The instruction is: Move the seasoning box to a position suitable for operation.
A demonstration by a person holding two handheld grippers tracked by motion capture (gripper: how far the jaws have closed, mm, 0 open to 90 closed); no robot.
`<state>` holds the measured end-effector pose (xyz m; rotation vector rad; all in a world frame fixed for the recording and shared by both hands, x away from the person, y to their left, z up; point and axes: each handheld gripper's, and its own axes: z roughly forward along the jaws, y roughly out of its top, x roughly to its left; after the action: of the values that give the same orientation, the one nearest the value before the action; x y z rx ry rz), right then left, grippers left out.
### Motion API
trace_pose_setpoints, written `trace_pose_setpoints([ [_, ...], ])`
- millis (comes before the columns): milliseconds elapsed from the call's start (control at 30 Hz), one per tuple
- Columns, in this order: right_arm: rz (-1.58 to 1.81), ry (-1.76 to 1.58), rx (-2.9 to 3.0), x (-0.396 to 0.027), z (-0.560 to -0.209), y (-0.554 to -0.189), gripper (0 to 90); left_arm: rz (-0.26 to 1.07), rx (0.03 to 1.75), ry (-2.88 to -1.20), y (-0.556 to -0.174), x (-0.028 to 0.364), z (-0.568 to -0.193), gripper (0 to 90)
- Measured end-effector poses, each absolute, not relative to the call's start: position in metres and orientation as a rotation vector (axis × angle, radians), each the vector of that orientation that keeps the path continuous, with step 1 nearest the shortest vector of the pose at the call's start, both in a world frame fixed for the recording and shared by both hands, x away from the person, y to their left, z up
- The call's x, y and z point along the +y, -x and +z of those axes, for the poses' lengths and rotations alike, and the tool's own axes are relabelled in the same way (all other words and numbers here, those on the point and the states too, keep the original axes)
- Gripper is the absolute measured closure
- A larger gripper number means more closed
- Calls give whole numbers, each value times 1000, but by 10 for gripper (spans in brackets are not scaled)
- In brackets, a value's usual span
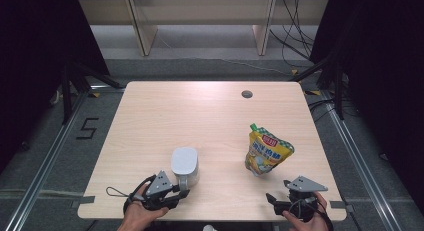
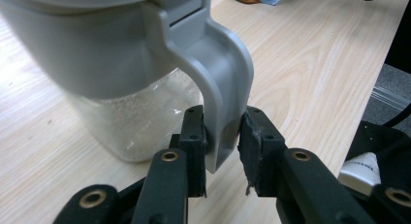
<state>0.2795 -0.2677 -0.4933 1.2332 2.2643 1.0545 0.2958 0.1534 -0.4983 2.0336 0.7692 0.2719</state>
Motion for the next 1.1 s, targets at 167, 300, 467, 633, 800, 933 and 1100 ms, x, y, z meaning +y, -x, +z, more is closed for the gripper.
trace_pose_setpoints([
  [167, 1045, -1225, 2253, -267, -493, -279, 222, 308, 806, -2041, -295, 170, -497, 696],
  [300, 1049, -1278, 2269, -265, -493, -277, 224, 343, 834, -2022, -299, 189, -496, 676],
  [467, 1040, -1242, 2278, -265, -493, -278, 226, 374, 904, -1995, -306, 208, -497, 670],
  [633, 1054, -1241, 2285, -265, -494, -279, 226, 461, 967, -1968, -315, 223, -497, 670],
  [800, 1051, -1273, 2280, -262, -494, -277, 227, 482, 993, -1960, -317, 223, -496, 669],
  [933, 1041, -1240, 2286, -264, -494, -279, 228, 503, 992, -1956, -322, 221, -497, 672],
  [1100, 1053, -1217, 2290, -264, -495, -280, 230, 514, 942, -1976, -331, 218, -499, 683],
])
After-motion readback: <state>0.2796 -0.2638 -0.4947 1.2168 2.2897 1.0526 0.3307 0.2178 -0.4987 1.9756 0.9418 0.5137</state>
